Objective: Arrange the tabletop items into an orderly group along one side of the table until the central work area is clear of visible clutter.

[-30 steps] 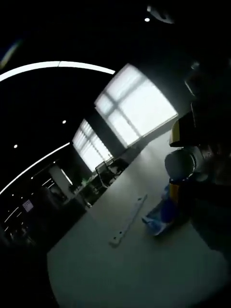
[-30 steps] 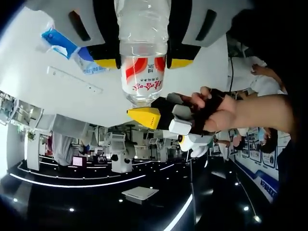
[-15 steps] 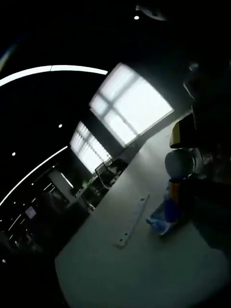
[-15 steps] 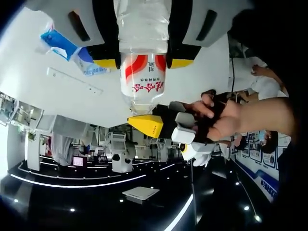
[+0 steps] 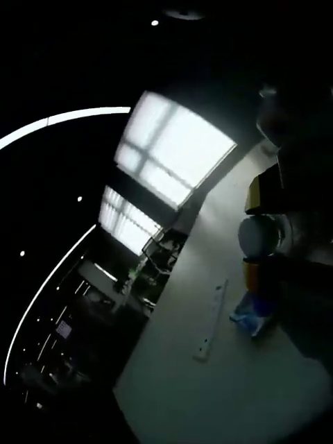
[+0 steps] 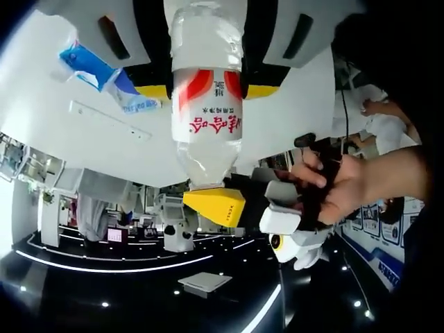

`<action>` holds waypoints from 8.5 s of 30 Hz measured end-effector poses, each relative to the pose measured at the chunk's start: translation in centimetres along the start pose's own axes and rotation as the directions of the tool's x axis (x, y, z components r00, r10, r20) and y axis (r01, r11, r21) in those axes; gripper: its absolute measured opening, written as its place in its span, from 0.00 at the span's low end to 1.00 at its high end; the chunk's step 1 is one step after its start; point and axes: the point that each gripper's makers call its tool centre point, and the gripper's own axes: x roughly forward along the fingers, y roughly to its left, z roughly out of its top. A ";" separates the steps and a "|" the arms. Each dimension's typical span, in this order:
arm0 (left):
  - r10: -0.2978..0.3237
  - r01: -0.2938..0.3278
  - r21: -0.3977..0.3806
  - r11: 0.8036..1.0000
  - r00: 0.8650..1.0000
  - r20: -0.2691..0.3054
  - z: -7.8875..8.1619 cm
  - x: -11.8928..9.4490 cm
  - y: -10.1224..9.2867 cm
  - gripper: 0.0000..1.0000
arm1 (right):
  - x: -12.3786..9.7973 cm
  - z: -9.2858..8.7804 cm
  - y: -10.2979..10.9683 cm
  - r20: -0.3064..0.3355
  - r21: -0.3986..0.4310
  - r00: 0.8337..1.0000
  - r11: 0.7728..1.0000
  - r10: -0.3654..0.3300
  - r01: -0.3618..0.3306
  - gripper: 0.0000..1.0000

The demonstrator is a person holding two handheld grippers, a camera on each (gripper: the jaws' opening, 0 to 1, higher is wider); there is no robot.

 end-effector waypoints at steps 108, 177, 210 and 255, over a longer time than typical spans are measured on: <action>-0.318 0.521 0.529 0.670 0.845 -0.430 4.2 2.8 8.3 0.18 | -13.2 -7.0 -8.9 -0.265 0.151 0.911 0.920 -0.316 0.363 0.95; -0.251 0.720 0.420 0.553 0.624 -0.740 2.5 2.3 17.1 0.20 | -12.6 -10.8 -10.7 -0.388 0.155 0.866 0.905 -0.314 0.397 0.93; -0.246 0.535 0.500 0.681 0.810 -0.533 6.3 2.3 14.5 0.37 | -12.6 -10.9 -12.2 -0.354 0.180 0.880 0.901 -0.316 0.395 0.93; 0.113 -0.030 0.458 0.888 0.982 -0.155 -4.0 -9.7 6.3 0.92 | -14.0 -9.1 -13.2 -0.207 0.150 0.948 0.950 -0.240 0.274 1.00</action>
